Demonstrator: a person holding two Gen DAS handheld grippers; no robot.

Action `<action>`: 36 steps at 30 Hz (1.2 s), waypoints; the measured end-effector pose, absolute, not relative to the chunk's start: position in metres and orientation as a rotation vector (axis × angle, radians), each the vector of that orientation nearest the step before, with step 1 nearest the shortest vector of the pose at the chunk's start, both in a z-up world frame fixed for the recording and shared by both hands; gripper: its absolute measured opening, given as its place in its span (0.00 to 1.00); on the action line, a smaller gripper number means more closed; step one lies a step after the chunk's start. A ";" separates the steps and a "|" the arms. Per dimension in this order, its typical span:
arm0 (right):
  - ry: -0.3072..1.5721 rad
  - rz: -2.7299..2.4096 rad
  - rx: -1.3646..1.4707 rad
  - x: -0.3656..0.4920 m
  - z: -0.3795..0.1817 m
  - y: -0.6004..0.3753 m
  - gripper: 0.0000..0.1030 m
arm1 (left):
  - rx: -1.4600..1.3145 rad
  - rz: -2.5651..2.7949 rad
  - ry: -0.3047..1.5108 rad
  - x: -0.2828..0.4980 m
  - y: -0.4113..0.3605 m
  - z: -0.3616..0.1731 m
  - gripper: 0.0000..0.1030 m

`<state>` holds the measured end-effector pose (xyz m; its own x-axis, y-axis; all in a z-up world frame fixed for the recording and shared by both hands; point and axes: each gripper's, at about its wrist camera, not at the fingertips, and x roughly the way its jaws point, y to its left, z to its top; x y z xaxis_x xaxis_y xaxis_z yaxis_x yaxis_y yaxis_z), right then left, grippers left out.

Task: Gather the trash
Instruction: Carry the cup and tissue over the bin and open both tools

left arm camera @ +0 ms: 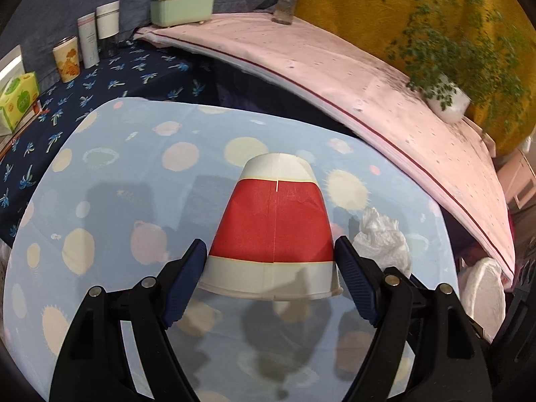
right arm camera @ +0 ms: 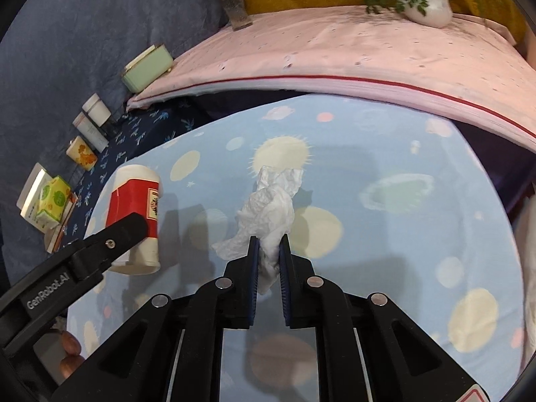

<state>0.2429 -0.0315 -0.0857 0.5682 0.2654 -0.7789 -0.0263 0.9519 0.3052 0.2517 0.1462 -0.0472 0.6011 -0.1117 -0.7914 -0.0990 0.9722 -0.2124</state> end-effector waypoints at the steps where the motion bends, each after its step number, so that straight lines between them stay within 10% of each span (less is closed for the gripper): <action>1: 0.947 0.169 0.280 0.237 -0.082 -0.038 0.11 | -0.238 -0.019 0.927 0.248 0.137 -0.044 0.73; 36: 0.747 -0.123 0.423 0.073 -0.028 -0.258 0.11 | -0.009 -0.337 0.891 0.144 -0.098 0.001 0.73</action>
<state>0.0726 -0.2581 -0.0283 0.7311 0.0402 -0.6811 0.2563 0.9089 0.3288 0.1444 -0.0979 0.0013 0.5794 -0.2918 -0.7610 0.2840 0.9475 -0.1471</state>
